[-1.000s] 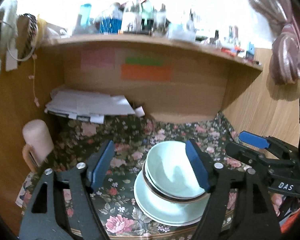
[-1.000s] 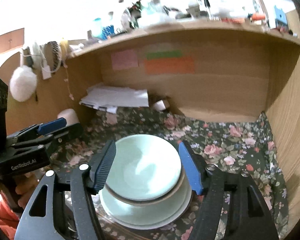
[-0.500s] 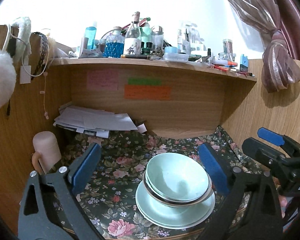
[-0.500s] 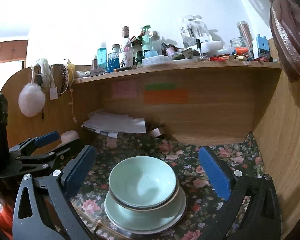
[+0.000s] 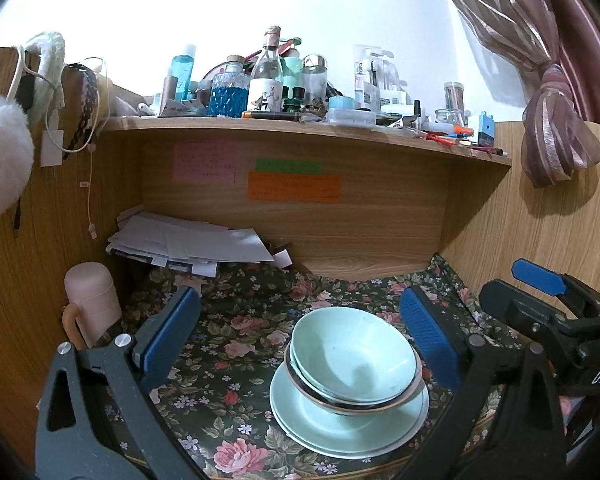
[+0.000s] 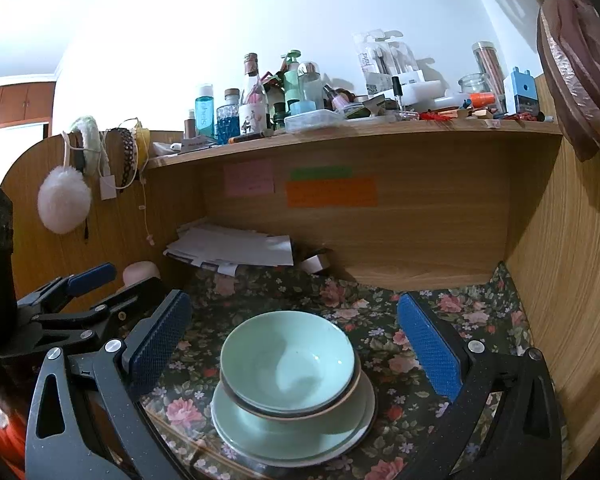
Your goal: Organize plates and bowls
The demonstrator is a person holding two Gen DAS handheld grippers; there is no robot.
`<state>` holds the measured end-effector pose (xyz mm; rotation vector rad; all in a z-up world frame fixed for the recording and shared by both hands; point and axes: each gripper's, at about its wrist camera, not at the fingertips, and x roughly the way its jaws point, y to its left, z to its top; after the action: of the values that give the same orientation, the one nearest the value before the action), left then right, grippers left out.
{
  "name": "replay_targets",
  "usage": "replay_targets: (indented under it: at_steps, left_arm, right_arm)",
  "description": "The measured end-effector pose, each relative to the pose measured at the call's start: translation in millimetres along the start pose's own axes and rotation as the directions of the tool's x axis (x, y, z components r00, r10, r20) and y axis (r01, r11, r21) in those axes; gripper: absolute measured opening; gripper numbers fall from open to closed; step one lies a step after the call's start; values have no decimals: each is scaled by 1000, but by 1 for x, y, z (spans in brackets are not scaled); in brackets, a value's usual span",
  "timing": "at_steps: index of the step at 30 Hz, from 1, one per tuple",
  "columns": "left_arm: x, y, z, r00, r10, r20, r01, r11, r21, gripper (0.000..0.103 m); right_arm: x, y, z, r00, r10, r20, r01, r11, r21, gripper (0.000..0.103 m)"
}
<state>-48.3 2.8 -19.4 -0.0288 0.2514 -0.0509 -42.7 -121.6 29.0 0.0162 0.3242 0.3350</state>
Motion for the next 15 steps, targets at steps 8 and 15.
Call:
replay_targets:
  at_steps: [8, 15]
  left_arm:
    - [1, -1, 0, 1000, -1, 1, 1, 1000, -2, 102]
    - [2, -2, 0, 1000, 2, 3, -2, 1000, 3, 102]
  right_arm:
    - [1, 1, 0, 1000, 0, 1, 0, 1000, -4, 103]
    - [2, 1, 0, 1000, 1, -1, -1, 1000, -4, 103]
